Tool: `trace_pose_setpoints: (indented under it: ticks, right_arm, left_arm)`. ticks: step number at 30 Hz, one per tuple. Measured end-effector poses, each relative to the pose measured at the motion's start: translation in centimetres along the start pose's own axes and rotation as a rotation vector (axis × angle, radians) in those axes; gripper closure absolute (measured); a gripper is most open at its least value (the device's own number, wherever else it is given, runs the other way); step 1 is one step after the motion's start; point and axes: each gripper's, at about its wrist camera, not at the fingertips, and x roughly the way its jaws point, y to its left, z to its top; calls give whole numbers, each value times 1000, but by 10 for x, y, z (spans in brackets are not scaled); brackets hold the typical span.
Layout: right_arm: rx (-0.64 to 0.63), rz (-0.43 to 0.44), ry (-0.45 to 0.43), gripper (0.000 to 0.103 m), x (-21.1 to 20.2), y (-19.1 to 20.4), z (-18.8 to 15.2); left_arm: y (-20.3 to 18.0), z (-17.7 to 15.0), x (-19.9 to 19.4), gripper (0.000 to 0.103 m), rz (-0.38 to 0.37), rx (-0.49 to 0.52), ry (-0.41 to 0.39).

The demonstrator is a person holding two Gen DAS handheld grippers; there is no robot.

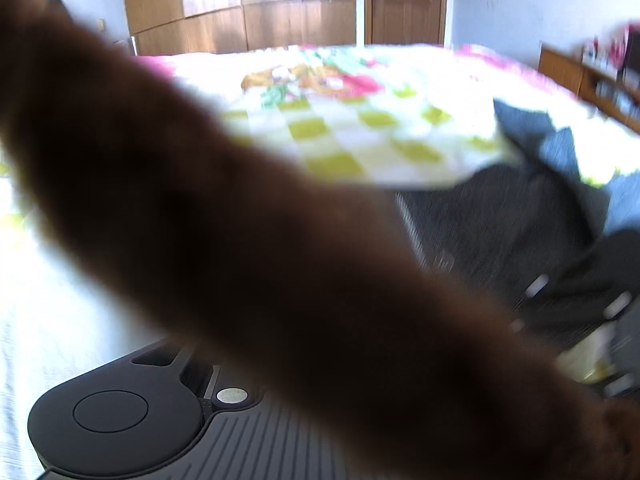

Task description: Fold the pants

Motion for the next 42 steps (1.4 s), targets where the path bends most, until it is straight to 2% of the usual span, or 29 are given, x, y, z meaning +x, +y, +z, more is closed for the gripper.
trace_pose_setpoints:
  ticks: [3, 6, 9, 11, 12, 14, 17, 20, 23, 26, 27, 28, 29, 30, 32, 35, 39, 40, 42]
  right_arm:
    - [53, -57, -14, 82, -30, -25, -11]
    - [207, -155, 4, 76, -61, -75, -26]
    - [377, -306, 58, 72, -73, -137, -47]
    - [498, -417, 113, 60, -74, -188, -60]
    - [553, -449, 139, 57, -71, -209, -64]
    - [725, -473, 154, 55, -64, -262, -75]
    - [972, -457, 159, 52, -47, -320, -89]
    - [1027, -513, 207, 51, -22, -349, -92]
    - [994, -559, 311, 48, 13, -364, -89]
    - [964, -614, 333, 48, 25, -369, -95]
    - [972, -619, 320, 51, 22, -370, -98]
    - [996, -613, 300, 69, 15, -373, -102]
    - [1023, -600, 286, 82, 7, -375, -104]
    - [1038, -585, 261, 82, -4, -376, -106]
    - [1045, -582, 195, 83, -31, -377, -108]
    - [1113, -568, 19, 83, -104, -371, -119]
    - [1221, -614, -198, 83, -218, -330, -170]
    - [1255, -638, -235, 83, -242, -314, -190]
    - [1294, -696, -210, 83, -264, -286, -229]
  left_arm:
    - [-2, 5, -6, 79, 9, -18, -14]
    - [-11, 14, -17, 80, -25, -16, -54]
    - [-37, 24, -19, 80, -98, 7, -80]
    - [-58, 32, -12, 80, -165, 23, -86]
    - [-70, 36, -6, 80, -202, 30, -85]
    - [-93, 44, 7, 80, -272, 34, -82]
    - [-123, 51, 29, 80, -348, 46, -61]
    - [-145, 53, 47, 79, -424, 52, -26]
    - [-163, 52, 56, 79, -464, 87, -8]
    - [-174, 51, 60, 79, -479, 104, 10]
    - [-176, 50, 61, 79, -477, 113, 14]
    - [-178, 50, 61, 79, -470, 122, 16]
    - [-179, 51, 60, 79, -465, 128, 17]
    - [-179, 51, 59, 79, -463, 131, 17]
    - [-181, 54, 54, 79, -456, 138, 10]
    - [-187, 59, 45, 79, -436, 160, -12]
    - [-200, 62, 37, 79, -453, 184, -37]
    - [-206, 62, 37, 79, -463, 192, -37]
    - [-220, 61, 41, 78, -484, 212, -22]
